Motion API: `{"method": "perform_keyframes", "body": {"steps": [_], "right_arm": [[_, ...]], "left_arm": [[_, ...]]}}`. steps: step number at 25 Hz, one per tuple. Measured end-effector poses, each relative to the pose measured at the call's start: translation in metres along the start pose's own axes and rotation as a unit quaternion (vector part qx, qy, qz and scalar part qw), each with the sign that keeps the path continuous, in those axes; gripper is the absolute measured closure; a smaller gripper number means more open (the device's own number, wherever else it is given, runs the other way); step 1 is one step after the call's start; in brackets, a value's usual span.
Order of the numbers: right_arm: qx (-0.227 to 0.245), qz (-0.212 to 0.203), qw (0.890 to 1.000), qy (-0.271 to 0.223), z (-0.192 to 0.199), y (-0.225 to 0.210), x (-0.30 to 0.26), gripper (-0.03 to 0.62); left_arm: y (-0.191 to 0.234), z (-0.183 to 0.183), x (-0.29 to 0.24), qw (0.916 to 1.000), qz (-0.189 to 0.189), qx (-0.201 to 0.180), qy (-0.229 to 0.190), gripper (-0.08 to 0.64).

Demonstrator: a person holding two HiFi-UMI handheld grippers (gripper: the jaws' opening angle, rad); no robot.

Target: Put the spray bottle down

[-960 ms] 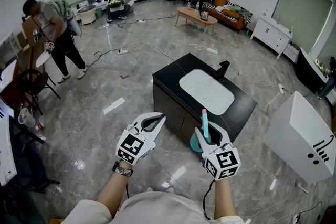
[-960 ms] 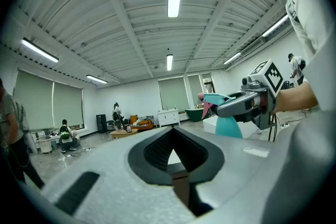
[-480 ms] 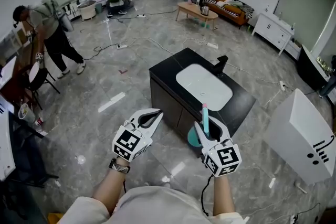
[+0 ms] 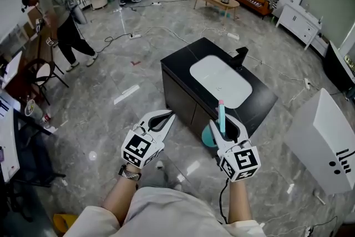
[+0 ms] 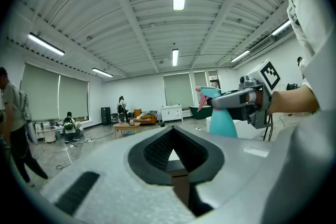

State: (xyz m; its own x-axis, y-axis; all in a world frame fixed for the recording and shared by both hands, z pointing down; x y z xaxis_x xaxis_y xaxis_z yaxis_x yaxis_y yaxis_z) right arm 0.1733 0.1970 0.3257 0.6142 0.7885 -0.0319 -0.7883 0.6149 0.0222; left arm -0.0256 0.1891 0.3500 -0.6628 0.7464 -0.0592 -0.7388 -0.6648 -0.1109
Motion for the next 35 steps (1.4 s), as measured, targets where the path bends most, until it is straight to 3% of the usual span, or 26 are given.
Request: {"method": "perform_keyframes", "body": {"steps": [7,16,25,35], "right_arm": [[-0.008,-0.001,1.0,0.008,0.014,-0.026,-0.023,0.445],[-0.001,0.005,1.0,0.007,0.013,-0.069,-0.111,0.445],[-0.012,0.023,1.0,0.0,0.012,-0.118,-0.209,0.445],[-0.014,0.041,0.999,-0.013,0.03,-0.151,-0.294,0.445]], "left_arm": [[0.019,0.01,-0.024,1.0,-0.006,0.003,0.003,0.554],[0.101,0.014,-0.085,1.0,-0.004,0.001,-0.004,0.554],[0.188,0.022,-0.161,0.9995,0.028,0.006,0.01,0.554],[0.258,0.043,-0.215,0.9979,0.057,0.022,0.02,0.554]]}}
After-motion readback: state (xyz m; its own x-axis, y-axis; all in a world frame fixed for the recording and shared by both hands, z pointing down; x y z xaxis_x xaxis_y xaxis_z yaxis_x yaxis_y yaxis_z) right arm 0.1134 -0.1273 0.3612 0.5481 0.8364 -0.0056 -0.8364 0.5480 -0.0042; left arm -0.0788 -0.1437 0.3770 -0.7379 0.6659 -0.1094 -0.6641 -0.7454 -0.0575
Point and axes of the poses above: the fingertips, and each gripper's own axes: x backward along the fingers, y to its left, z out of its underside, the point moved 6 cm from there along x, backward along the fingers, and after that the axes turned 3 degrees about -y, right-handed, at the moved point
